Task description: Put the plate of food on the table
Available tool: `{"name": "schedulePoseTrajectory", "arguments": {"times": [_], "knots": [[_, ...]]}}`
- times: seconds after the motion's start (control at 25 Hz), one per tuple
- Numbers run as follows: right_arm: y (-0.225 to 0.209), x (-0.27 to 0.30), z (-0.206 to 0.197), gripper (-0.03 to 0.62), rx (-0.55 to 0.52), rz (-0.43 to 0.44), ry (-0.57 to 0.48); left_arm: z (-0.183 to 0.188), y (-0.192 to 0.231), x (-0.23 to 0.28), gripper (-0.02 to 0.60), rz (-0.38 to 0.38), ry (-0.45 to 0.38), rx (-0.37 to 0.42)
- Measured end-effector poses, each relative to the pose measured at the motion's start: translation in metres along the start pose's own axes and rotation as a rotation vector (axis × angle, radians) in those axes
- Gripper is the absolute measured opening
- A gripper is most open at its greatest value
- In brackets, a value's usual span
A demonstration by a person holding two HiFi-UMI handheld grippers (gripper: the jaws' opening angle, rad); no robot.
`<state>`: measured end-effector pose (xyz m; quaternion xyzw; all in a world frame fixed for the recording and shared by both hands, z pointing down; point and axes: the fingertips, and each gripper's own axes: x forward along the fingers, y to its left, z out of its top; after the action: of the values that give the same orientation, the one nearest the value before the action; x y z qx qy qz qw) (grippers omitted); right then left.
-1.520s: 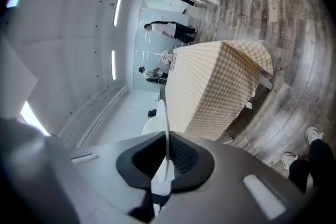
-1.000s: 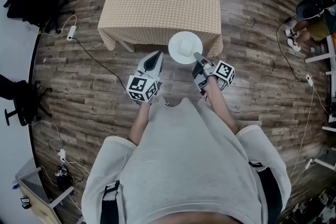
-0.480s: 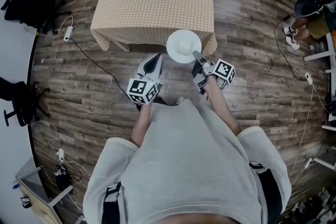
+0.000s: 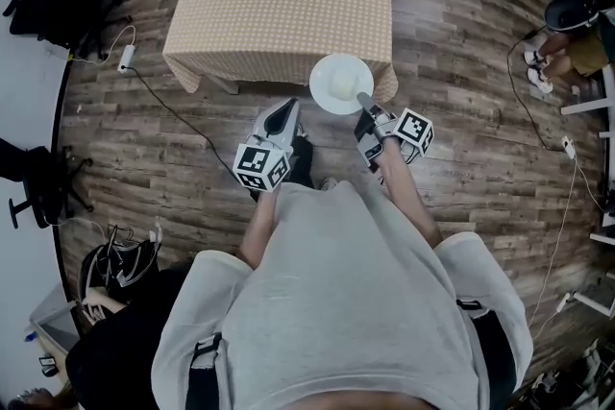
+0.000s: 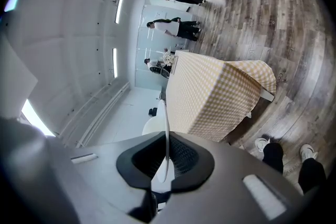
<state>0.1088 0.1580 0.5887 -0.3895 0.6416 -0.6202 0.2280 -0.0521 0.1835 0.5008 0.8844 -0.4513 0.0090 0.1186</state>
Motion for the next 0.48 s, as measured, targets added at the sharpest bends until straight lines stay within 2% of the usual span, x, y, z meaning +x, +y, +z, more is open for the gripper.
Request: {"name": "schedulePoseTrajectory", "arguments": {"times": [0.28, 0.48], "knots": [[-0.002, 0.011, 0.016, 0.009, -0.005, 0.001, -0.006, -0.002, 0.006, 0.016, 0.009, -0.005, -0.001, -0.005], [-0.001, 0.032, 0.025, 0.009, -0.007, -0.02, -0.007, 0.002, 0.026, 0.033, 0.008, -0.007, 0.005, -0.011]]}}
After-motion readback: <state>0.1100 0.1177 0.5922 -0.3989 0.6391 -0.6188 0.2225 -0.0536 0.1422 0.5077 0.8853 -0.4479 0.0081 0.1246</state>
